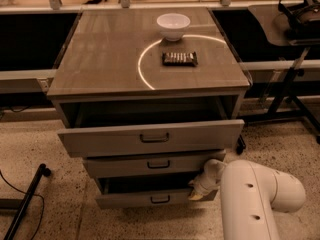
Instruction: Open bottom drawer
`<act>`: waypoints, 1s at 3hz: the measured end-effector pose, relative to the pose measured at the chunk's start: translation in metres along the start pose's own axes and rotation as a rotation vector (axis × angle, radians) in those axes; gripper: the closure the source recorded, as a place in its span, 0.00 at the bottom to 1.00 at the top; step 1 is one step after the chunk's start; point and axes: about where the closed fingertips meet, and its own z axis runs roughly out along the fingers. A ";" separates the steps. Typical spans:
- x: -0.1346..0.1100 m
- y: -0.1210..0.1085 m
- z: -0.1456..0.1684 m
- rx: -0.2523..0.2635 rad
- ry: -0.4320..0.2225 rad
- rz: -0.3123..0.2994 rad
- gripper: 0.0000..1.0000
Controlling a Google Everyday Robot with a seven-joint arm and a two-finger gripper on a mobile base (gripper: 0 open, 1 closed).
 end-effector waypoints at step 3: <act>-0.005 -0.004 0.004 0.001 0.000 0.001 1.00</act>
Offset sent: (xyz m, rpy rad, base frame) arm 0.3781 0.0689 -0.5194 0.0141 -0.0263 -0.0769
